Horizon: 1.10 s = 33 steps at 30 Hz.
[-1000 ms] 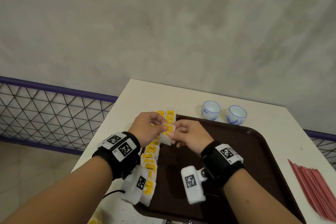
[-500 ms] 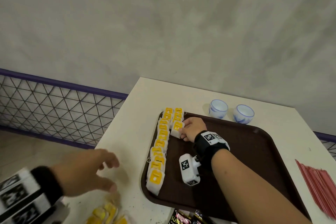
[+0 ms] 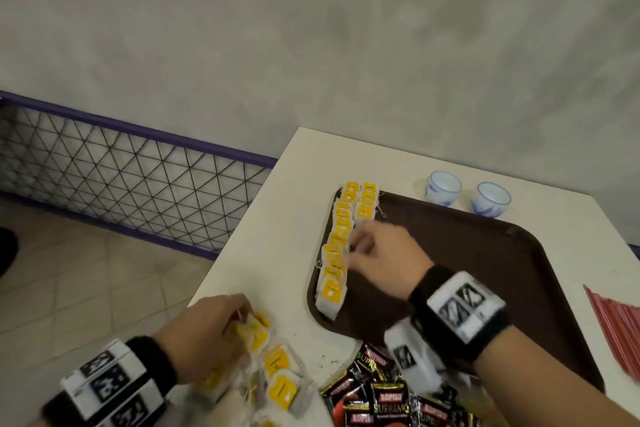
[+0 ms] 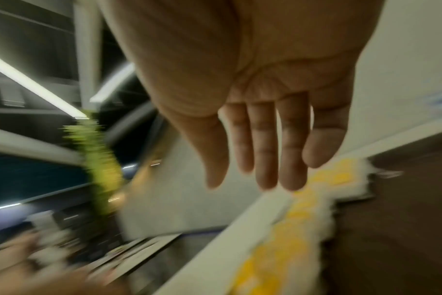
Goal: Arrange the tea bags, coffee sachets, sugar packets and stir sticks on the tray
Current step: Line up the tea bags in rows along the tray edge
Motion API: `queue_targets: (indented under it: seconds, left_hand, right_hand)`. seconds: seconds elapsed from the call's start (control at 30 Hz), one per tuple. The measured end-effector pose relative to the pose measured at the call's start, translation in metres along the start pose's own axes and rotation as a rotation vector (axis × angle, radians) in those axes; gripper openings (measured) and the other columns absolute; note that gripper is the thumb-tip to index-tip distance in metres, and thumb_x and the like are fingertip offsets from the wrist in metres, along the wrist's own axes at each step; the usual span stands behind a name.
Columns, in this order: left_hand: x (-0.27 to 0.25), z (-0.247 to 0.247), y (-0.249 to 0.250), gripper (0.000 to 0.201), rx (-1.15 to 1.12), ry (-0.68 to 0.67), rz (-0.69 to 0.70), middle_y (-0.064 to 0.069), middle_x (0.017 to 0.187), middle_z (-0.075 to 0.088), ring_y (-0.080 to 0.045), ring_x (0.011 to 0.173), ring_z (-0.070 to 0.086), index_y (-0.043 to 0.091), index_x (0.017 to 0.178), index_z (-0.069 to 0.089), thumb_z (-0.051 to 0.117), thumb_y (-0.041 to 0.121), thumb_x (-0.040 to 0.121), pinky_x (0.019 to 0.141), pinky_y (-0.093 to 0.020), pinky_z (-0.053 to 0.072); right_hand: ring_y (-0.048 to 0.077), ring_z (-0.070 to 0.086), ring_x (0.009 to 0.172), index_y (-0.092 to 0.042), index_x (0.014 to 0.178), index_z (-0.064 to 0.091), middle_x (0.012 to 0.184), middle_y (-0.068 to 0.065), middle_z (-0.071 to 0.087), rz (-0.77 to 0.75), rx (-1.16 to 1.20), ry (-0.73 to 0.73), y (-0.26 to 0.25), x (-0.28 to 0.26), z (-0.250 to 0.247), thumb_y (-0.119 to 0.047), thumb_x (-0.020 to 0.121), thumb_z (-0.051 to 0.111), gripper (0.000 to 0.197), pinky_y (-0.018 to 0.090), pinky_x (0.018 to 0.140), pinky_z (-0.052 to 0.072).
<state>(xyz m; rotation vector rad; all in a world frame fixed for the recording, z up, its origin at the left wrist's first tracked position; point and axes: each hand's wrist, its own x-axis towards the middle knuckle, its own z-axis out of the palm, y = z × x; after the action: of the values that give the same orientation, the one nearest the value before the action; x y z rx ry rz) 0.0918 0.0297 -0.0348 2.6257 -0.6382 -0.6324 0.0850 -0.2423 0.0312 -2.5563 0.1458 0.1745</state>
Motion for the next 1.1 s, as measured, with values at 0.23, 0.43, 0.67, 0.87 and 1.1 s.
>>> queue_targets:
  seconds: [0.23,0.43,0.67,0.87,1.1]
  left_hand:
    - [-0.008,0.003,0.000,0.019,-0.186,0.073,-0.001,0.009,0.085,0.067,-0.011,0.079,0.060,0.026,0.085,0.066,0.064,0.017,0.069,0.071,-0.023,0.049]
    - [-0.022,-0.001,0.006,0.026,-0.353,0.163,0.022,0.002,0.073,0.067,-0.007,0.063,0.057,0.025,0.079,0.068,0.073,0.004,0.066,0.064,-0.027,0.053]
    - [-0.030,-0.004,0.005,0.027,-0.537,0.209,-0.076,-0.004,0.074,0.068,-0.013,0.065,0.062,0.010,0.075,0.066,0.087,0.008,0.059,0.059,-0.023,0.049]
    - [-0.029,-0.008,0.006,0.015,-0.623,0.230,-0.117,-0.005,0.085,0.075,-0.021,0.081,0.070,0.005,0.064,0.070,0.085,0.007,0.064,0.078,-0.034,0.055]
    - [-0.030,-0.014,0.009,0.015,-0.736,0.246,-0.048,-0.022,0.090,0.067,-0.014,0.068,0.057,0.007,0.067,0.065,0.077,0.000,0.072,0.053,-0.020,0.049]
  right_hand:
    - [0.034,0.054,0.101,-0.010,0.104,0.056,0.106,0.014,0.062,-0.270,-0.493,-0.374,-0.063,-0.083,0.076,-0.055,0.081,0.063,0.051,0.041,0.081,0.037]
    - [0.035,0.056,0.097,-0.018,0.085,0.045,0.097,0.012,0.061,-0.169,-0.427,-0.360,-0.062,-0.080,0.087,-0.017,0.087,0.058,0.014,0.040,0.085,0.039]
    - [0.002,0.053,0.064,-0.027,0.064,0.057,0.066,-0.012,0.056,-0.031,0.087,-0.187,-0.030,-0.075,0.070,-0.013,0.079,0.071,0.026,0.012,0.056,0.039]
    - [0.007,0.058,0.061,-0.018,0.078,0.062,0.064,-0.003,0.066,-0.001,0.546,-0.133,-0.007,-0.081,0.038,-0.014,0.082,0.074,0.013,0.022,0.065,0.049]
    - [0.012,0.062,0.062,-0.011,0.081,0.062,0.065,-0.001,0.070,0.142,0.884,-0.030,0.017,-0.075,0.008,-0.002,0.083,0.069,0.011,0.028,0.061,0.053]
